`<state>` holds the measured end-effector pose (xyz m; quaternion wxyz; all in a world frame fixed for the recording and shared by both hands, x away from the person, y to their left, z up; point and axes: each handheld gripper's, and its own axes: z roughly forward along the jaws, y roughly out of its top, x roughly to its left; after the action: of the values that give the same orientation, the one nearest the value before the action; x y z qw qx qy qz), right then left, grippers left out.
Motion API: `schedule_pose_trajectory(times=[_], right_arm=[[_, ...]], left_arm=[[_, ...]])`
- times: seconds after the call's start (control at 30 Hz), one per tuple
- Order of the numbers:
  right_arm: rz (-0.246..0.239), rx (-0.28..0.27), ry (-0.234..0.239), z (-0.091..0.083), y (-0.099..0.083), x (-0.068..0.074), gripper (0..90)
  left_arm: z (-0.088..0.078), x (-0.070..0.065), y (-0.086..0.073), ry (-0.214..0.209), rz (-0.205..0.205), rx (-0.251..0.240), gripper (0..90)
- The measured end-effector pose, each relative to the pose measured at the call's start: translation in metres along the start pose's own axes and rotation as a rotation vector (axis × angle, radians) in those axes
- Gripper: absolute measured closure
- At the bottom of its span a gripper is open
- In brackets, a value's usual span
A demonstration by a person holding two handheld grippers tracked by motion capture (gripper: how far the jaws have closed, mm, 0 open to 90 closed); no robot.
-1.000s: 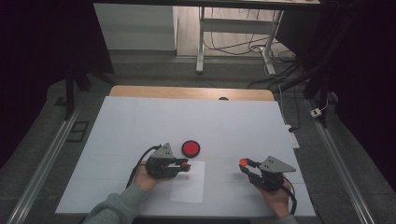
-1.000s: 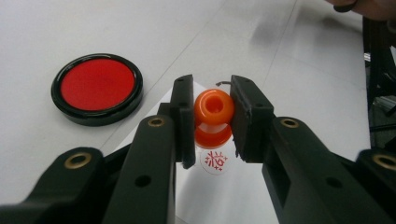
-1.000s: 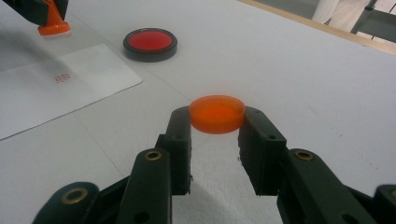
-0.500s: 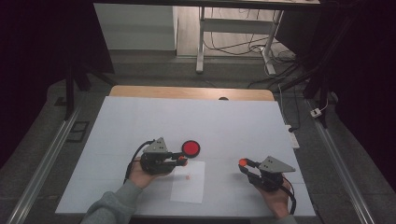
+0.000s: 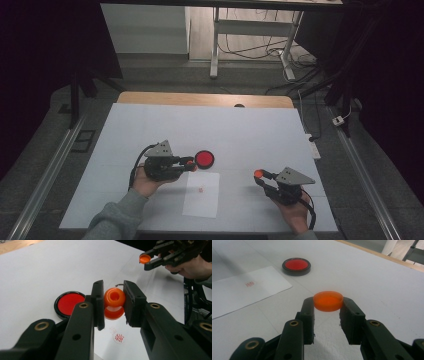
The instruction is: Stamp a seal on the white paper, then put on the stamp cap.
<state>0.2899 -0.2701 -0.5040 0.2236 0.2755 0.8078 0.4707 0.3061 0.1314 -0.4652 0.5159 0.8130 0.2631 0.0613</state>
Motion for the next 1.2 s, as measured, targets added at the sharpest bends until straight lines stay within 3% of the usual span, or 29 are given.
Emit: schedule_pose_trajectory(times=[0.23, 1.2], right_arm=[[-0.004, -0.003, 0.006, 0.002, 0.001, 0.0, 64.5], [-0.016, -0.006, 0.048, 0.014, 0.009, 0.009, 64.4]], left_arm=[[-0.002, 0.002, 0.006, -0.001, -0.008, -0.016, 71.6], [0.006, 0.003, 0.018, -0.029, -0.009, 0.009, 71.6]])
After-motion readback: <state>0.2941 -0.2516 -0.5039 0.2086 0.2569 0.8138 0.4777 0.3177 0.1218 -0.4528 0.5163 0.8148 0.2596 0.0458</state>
